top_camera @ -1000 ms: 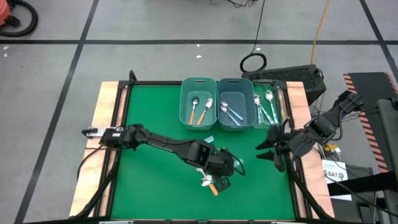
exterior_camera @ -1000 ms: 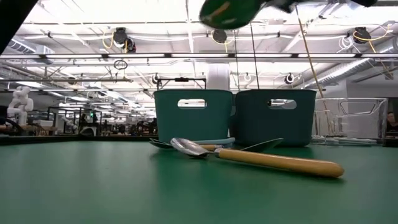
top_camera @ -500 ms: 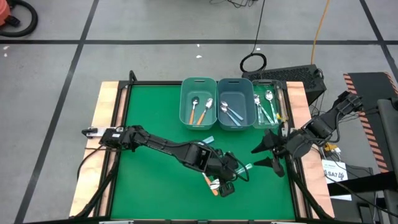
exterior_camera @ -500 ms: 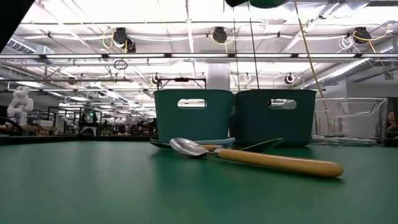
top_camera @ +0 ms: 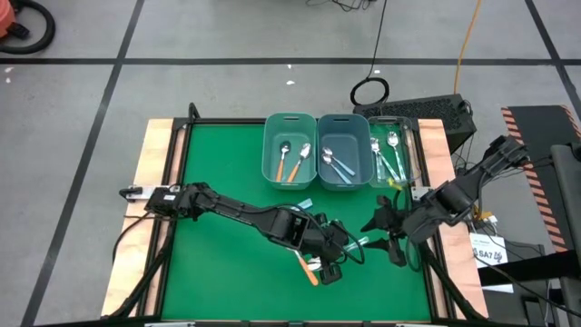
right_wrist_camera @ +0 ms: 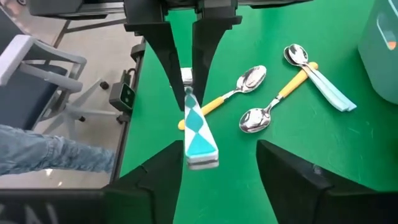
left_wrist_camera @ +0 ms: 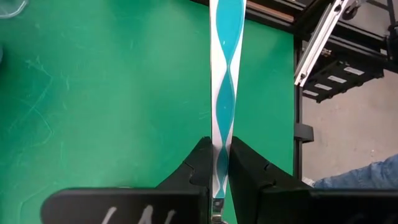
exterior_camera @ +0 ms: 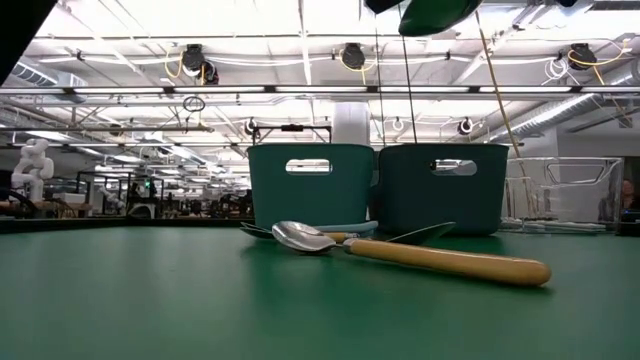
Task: Sort silverware by color (type)
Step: Put the green spoon into the transparent bin
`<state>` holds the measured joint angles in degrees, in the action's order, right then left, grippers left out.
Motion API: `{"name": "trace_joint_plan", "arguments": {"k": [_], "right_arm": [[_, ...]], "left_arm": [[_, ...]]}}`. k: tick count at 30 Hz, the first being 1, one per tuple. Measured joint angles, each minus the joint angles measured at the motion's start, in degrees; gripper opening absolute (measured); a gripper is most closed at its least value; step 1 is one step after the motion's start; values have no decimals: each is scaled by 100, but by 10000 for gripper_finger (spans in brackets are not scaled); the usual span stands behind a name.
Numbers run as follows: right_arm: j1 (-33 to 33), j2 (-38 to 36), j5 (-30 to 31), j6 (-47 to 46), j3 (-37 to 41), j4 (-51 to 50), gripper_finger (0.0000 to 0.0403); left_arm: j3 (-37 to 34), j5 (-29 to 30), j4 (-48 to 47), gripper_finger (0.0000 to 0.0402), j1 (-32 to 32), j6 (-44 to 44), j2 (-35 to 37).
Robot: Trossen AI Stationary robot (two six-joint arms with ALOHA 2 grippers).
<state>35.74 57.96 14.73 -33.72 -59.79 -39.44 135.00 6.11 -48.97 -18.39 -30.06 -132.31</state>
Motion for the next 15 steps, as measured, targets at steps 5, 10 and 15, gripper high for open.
{"name": "trace_joint_plan", "arguments": {"k": [5, 10, 15], "right_arm": [[1, 65, -5, 36, 0, 72, 157], [1, 69, -21, 40, 0, 109, 89], [3, 67, -82, 123, 0, 139, 49]], "left_arm": [[0, 0, 0, 29, 0, -8, 0], [0, 14, -15, 29, 1, -20, -4], [0, 15, -20, 38, 21, 25, -7]]}}
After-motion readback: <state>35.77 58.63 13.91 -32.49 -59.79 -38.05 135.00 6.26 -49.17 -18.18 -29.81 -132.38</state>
